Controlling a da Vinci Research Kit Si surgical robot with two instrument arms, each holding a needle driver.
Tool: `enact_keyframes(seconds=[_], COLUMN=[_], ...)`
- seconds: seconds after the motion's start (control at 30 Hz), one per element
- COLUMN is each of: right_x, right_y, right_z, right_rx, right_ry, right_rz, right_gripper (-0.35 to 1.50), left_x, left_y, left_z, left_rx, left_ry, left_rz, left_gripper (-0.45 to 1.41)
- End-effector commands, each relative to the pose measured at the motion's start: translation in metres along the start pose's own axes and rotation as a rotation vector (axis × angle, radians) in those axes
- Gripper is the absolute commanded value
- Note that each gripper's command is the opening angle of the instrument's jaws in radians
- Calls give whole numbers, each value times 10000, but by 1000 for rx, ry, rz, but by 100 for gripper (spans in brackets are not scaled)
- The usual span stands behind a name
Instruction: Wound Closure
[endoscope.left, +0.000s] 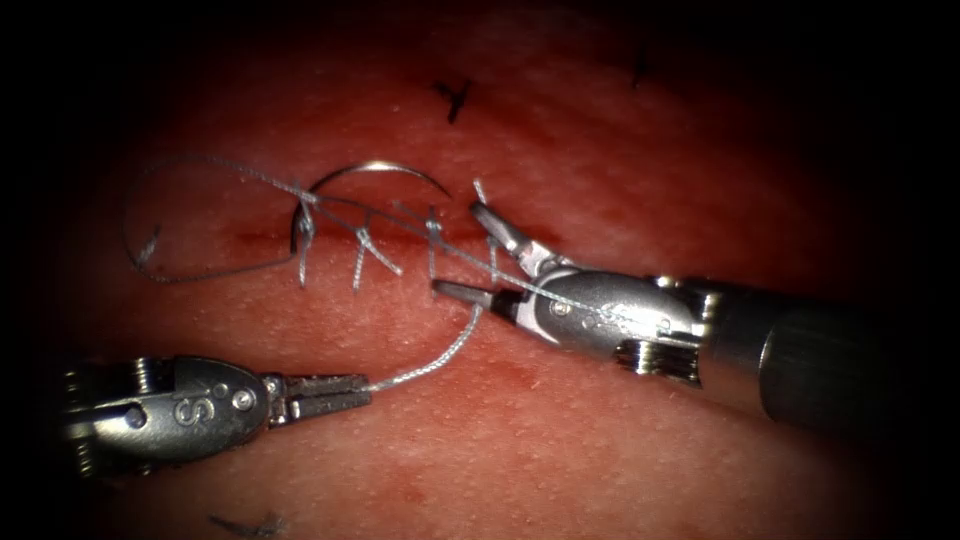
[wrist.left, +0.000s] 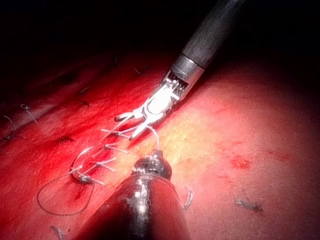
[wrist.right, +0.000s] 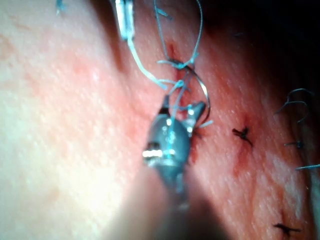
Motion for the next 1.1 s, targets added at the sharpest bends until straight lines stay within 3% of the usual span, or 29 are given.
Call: enact_keyframes(seconds=[0.03, 0.13, 0.2, 0.23, 0.27, 0.3, 0.33, 0.37, 0.4, 0.47, 0.67, 0.87, 0.93, 1.0, 1.03, 1.1], right_x=[3, 5, 6, 5, 4, 4, 2, 1, 0, 0, -1, 0, 2, 5, 9, 17], right_y=[9, 15, 27, 29, 30, 30, 31, 31, 32, 32, 36, 42, 46, 51, 55, 61], right_z=[-10, -22, -41, -44, -47, -47, -50, -51, -55, -58, -68, -71, -72, -73, -73, -74], right_rx=[-9, -20, -31, -33, -42, -42, -47, -46, -46, -50, -65, -63, -62, -60, -58, -55], right_ry=[4, 4, 0, 0, -9, -9, -16, -16, -18, -25, -41, -45, -47, -50, -52, -56], right_rz=[6, 12, 21, 22, 23, 23, 23, 23, 22, 22, 24, 27, 31, 36, 40, 49], right_gripper=[115, 115, 115, 115, 115, 115, 115, 115, 115, 115, 115, 115, 115, 113, 113, 113], left_x=[-4, -15, -41, -48, -56, -56, -70, -77, -93, -108, -131, -121, -108, -104, -104, -103], left_y=[-1, -1, 5, 8, 11, 11, 18, 21, 27, 30, 13, -18, -28, -27, -26, -28], left_z=[4, 1, 2, 4, 6, 6, 8, 8, 7, 2, -20, -49, -66, -79, -85, -91], left_rx=[-16, -31, -68, -79, -88, -88, -123, -141, -164, -180, -174, -141, -129, -128, -138, -162], left_ry=[-19, -49, -140, -165, -193, -193, -227, -245, -291, -320, -377, -398, -352, -353, -354, -349], left_rz=[12, 32, 70, 80, 92, 92, 110, 113, 118, 130, 168, 146, 113, 92, 84, 13], left_gripper=[-45, -45, -45, -37, -10, -10, 32, 44, 76, 94, 96, 86, 68, 58, 39, 27])
